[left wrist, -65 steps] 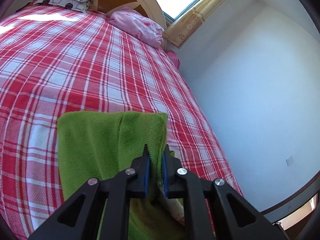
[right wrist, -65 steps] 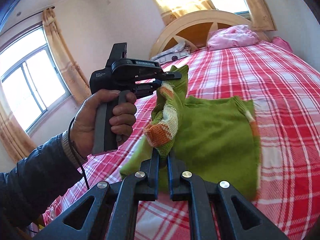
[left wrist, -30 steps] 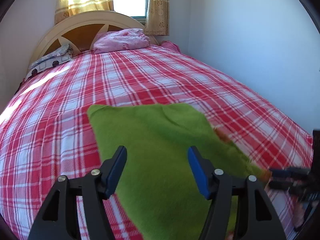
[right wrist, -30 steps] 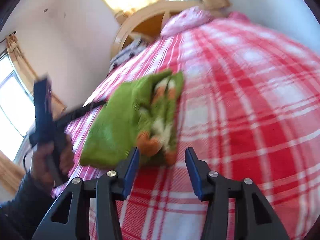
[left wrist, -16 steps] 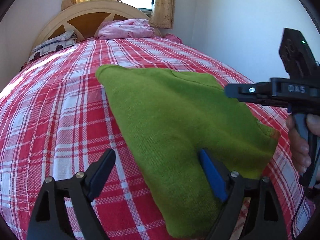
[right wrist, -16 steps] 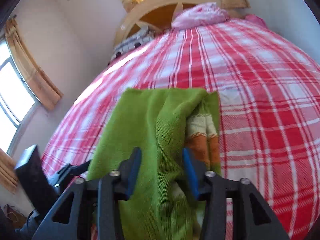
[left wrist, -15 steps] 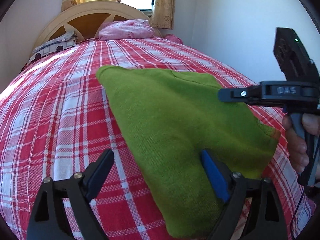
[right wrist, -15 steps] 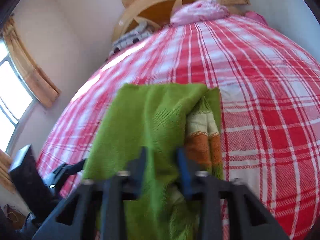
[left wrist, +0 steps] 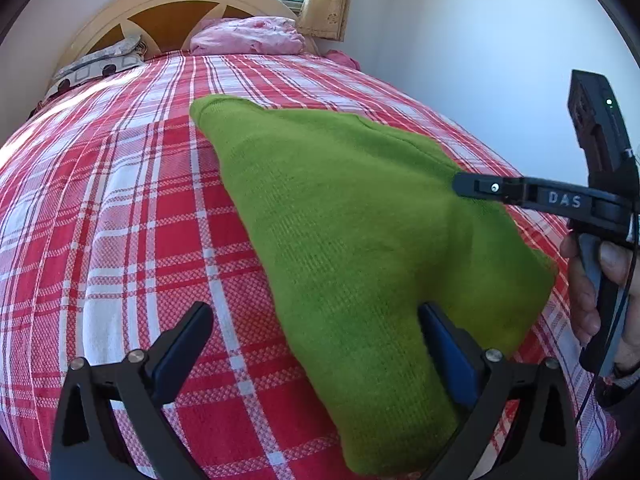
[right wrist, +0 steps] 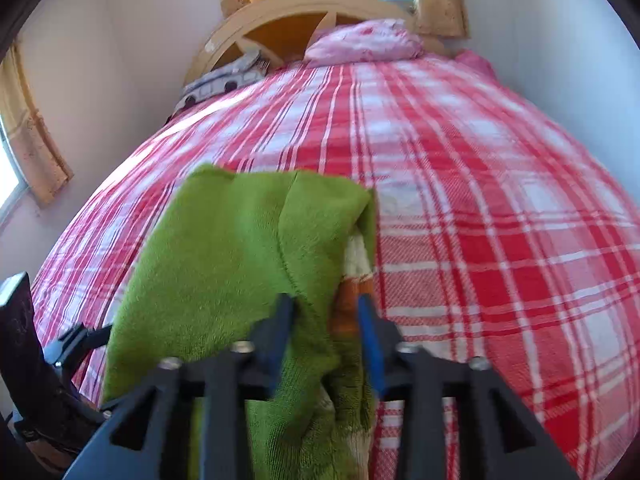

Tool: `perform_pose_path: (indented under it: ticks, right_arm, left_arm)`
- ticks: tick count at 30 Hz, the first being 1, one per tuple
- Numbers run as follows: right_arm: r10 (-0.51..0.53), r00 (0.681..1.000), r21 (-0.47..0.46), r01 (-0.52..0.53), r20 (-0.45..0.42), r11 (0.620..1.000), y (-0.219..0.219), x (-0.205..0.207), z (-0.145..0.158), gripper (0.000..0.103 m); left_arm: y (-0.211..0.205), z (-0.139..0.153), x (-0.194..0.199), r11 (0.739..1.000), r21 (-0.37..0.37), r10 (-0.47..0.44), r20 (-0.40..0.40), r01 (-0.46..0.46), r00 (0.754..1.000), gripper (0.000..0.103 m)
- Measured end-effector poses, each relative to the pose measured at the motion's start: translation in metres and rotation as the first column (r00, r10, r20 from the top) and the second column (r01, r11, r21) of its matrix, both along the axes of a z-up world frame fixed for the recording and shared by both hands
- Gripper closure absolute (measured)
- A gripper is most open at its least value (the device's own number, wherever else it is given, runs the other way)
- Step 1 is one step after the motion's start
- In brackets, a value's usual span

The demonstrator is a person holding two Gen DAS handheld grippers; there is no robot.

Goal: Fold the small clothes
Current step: 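Open both grippers and press the folded sweater flat, then grasp the folded sweater end with the left gripper while the right gripper grasps it too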

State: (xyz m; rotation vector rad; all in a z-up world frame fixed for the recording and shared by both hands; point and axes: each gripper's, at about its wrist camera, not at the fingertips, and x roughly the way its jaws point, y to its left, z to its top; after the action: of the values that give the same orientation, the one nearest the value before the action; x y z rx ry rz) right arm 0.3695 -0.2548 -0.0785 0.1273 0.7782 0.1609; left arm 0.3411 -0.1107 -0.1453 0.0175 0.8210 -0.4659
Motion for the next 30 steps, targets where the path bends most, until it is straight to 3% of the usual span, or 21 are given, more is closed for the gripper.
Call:
perform_pose_path:
  ticks: [3,6,8,10,15,18,22,26,30]
  right_arm:
    - [0.101,0.994,-0.018,-0.1,0.038,0.995,0.024,-0.001,0.013,0.061]
    - [0.193,0.981,-0.016,-0.194,-0.004,0.981,0.048,0.012,0.005,0.061]
    - [0.236,0.969,-0.04,-0.239,-0.078,0.97,0.063,0.025,-0.012,0.061]
    - [0.219,0.963,-0.1,-0.236,-0.157,0.967,0.071,0.036,-0.035,0.061]
    - [0.189,0.971,-0.069,-0.201,-0.149,0.977,0.065,0.045,-0.027,0.061]
    - [0.183,0.981,-0.089,-0.189,-0.07,0.978,0.061,0.035,-0.015,0.059]
    - [0.126,0.981,-0.009,-0.129,-0.147,0.992,0.031,0.053,-0.034,0.059]
    - [0.174,0.98,-0.05,-0.179,-0.094,0.983,0.035,0.05,-0.039,0.059]
    - [0.184,0.979,-0.016,-0.186,-0.09,0.982,0.028,0.048,-0.038,0.059]
  left_arm:
    - [0.0,0.0,-0.001,1.0,-0.002,0.002,-0.001,-0.002,1.0,0.0]
    - [0.002,0.001,-0.001,1.0,-0.001,0.002,0.002,-0.002,1.0,0.0]
    - [0.004,0.002,-0.002,1.0,-0.015,0.004,0.003,-0.004,1.0,0.0]
    - [0.009,0.003,-0.001,0.999,-0.04,0.015,0.003,-0.015,1.0,0.0]
    - [0.016,0.001,0.002,0.996,-0.084,0.036,-0.03,-0.039,0.999,0.0]
    - [0.014,0.001,0.003,0.996,-0.076,0.041,-0.029,-0.043,0.999,0.0]
    - [0.012,-0.001,0.004,0.997,-0.058,0.041,-0.038,-0.043,0.998,0.0]
    - [0.006,-0.004,0.006,0.999,-0.016,0.035,-0.049,-0.036,0.998,0.0]
    - [0.003,-0.005,0.006,0.999,0.009,0.037,-0.047,-0.037,0.998,0.0]
